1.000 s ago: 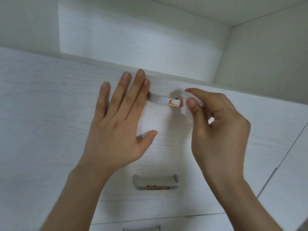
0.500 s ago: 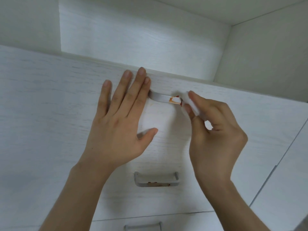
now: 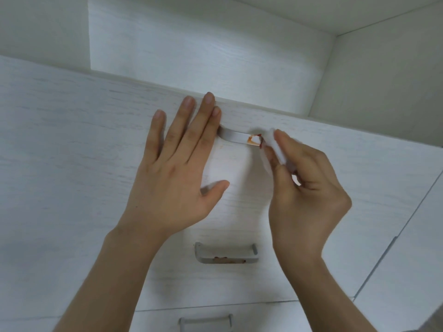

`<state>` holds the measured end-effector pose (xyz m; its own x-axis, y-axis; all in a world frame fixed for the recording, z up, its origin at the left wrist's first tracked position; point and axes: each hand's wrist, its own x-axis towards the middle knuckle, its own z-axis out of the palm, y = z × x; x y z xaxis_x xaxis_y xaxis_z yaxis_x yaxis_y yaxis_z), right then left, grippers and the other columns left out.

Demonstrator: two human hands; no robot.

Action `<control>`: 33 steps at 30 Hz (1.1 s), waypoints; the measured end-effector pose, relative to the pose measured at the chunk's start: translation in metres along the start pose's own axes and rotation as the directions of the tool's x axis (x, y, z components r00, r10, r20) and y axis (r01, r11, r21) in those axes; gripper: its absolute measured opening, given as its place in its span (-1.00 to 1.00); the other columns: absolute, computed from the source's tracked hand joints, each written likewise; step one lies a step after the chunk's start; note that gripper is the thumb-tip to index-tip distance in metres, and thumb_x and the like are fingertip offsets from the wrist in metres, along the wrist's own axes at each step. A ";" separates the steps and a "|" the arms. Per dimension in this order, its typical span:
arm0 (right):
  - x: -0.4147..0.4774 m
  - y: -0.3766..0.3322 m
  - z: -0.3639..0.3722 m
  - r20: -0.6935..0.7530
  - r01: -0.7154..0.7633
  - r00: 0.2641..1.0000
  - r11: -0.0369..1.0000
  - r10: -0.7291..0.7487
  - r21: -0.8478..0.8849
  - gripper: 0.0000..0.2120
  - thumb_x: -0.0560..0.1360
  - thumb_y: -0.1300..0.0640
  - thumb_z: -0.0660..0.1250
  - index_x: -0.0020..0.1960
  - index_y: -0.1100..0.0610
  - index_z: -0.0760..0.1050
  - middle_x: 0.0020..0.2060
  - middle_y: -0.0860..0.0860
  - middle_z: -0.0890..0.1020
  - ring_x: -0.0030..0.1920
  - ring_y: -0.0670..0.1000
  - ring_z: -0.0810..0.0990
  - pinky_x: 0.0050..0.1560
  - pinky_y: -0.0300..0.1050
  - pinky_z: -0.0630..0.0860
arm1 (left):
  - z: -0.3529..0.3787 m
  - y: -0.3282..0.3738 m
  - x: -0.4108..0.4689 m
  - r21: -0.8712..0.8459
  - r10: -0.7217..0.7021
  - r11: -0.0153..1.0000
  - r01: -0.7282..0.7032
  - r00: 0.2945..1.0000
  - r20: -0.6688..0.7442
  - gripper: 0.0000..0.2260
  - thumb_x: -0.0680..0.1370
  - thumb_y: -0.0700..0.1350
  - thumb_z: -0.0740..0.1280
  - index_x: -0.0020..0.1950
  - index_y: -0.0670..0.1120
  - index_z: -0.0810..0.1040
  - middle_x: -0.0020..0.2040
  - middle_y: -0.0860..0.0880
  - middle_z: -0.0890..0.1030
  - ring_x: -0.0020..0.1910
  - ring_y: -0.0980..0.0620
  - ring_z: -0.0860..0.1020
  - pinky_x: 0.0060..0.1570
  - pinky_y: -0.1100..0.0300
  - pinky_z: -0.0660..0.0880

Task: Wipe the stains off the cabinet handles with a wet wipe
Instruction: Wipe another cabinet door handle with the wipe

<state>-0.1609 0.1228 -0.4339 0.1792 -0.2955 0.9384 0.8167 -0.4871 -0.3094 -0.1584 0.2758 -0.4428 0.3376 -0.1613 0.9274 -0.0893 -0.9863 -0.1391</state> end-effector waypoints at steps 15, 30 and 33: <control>0.015 -0.014 -0.004 0.156 -0.015 0.987 0.996 0.029 -0.094 -0.84 0.52 0.22 0.33 0.08 0.13 0.61 -0.16 -0.08 0.52 -0.25 -0.31 0.44 -0.19 -0.54 0.31 | 0.002 -0.001 -0.001 0.006 0.002 1.000 -0.002 0.999 -0.035 -0.16 0.41 0.19 0.30 0.54 -0.20 0.08 0.55 -0.12 0.07 0.53 -0.10 0.00 0.49 -0.04 -0.20; 0.027 -0.020 -0.011 0.251 -0.055 0.964 0.988 0.091 -0.146 -0.85 0.52 0.25 0.32 0.04 0.12 0.62 -0.15 -0.12 0.54 -0.23 -0.29 0.46 -0.11 -0.59 0.30 | 0.001 -0.001 -0.002 -0.004 0.011 1.000 -0.011 1.000 -0.029 -0.19 0.43 0.19 0.27 0.54 -0.20 0.07 0.55 -0.10 0.03 0.54 -0.08 -0.01 0.49 -0.04 -0.18; 0.027 -0.026 -0.004 0.325 0.017 0.945 0.987 0.037 -0.162 -0.84 0.53 0.27 0.29 0.03 0.16 0.62 -0.13 -0.10 0.54 -0.13 -0.21 0.45 -0.09 -0.60 0.30 | 0.001 -0.001 -0.001 -0.009 0.012 1.000 -0.012 0.999 -0.034 -0.19 0.44 0.19 0.25 0.54 -0.19 0.06 0.55 -0.08 0.01 0.54 -0.08 -0.02 0.50 -0.04 -0.19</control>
<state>-0.1798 0.1243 -0.4010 0.3778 -0.0296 0.9254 0.7202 -0.6187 -0.3139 -0.1576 0.2773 -0.4437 0.3048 -0.1716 0.9368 -0.1022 -0.9839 -0.1470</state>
